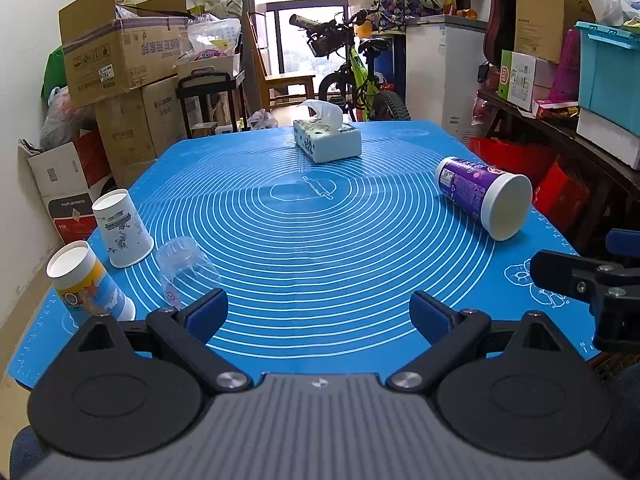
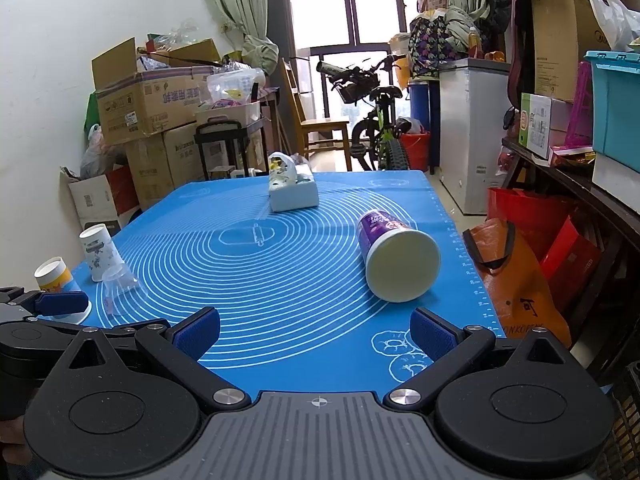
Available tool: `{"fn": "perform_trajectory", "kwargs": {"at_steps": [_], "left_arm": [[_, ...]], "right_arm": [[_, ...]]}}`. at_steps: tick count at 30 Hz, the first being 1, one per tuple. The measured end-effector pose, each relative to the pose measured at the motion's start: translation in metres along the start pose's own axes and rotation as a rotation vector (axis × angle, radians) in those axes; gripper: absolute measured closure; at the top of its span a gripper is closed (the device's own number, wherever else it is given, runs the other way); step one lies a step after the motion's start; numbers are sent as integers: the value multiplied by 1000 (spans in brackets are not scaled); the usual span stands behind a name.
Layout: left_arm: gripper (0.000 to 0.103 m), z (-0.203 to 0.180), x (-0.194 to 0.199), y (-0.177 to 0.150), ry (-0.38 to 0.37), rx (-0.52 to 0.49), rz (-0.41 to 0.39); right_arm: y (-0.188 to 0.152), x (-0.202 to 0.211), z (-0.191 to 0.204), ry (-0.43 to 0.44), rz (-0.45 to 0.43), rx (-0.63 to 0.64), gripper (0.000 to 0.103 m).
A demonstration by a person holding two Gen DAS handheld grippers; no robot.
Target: Flip cup upside down
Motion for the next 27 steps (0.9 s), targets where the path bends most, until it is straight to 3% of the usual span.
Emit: {"fn": "perform_trajectory", "kwargs": {"at_steps": [27], "left_arm": [[7, 1, -1, 0, 13, -7, 6]], "right_arm": [[-1, 2, -6, -4, -5, -4, 2]]}}
Point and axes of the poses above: each gripper's, at about its wrist camera, not at the fingertips, and x roughly against the way its jaws point, z to its left, y to its top, the point moved 8 cm from there along -x, roughly the way its jaws point, and after that the axes turned 12 degrees about -y, right-handed, at the moved point
